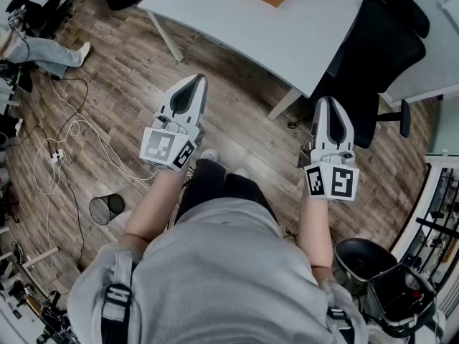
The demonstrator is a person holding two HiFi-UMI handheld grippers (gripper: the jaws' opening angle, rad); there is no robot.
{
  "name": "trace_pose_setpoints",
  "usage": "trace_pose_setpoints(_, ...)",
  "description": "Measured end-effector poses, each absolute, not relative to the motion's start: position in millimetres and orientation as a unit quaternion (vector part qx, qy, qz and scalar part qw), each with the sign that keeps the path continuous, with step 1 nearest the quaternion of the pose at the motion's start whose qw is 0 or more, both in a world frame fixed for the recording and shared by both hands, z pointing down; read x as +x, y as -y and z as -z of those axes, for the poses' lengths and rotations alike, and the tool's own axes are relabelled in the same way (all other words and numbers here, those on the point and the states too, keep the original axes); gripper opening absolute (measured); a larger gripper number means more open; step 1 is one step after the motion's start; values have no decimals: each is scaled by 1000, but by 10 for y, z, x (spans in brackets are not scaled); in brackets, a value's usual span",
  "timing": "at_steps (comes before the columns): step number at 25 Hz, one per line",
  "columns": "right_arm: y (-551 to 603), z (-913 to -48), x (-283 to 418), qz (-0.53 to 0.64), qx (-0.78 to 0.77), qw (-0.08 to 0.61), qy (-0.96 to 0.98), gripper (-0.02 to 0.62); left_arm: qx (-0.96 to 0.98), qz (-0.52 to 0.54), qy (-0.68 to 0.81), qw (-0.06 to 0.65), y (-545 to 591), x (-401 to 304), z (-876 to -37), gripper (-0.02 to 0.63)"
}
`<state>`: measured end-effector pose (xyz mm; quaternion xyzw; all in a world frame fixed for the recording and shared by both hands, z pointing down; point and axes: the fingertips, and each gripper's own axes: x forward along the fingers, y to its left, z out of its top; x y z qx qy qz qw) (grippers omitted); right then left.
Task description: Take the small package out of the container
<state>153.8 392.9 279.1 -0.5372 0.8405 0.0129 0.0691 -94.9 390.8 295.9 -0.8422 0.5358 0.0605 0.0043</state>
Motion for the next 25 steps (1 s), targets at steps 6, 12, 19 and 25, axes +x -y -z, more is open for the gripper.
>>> trace_pose_setpoints(6,-3852,-2780,1700,-13,-534,73,-842,61,-842,-54,-537,5,-3826,-786,-2956,20)
trace_pose_setpoints(12,-3699,-2920,1771,15,-521,111,-846,63,-841,-48,-539,11,-3719,-741,-3024,20)
trace_pose_setpoints(19,-3290,-3005,1569,16,-514,105,-851,63,-835,-52,-548,-7,-3298,-952,-3205,20)
trace_pose_setpoints(25,-2474,-2993,1404,16,-522,106,-846,63,-841,-60,-538,-8,-2445,-1115,-3195,20)
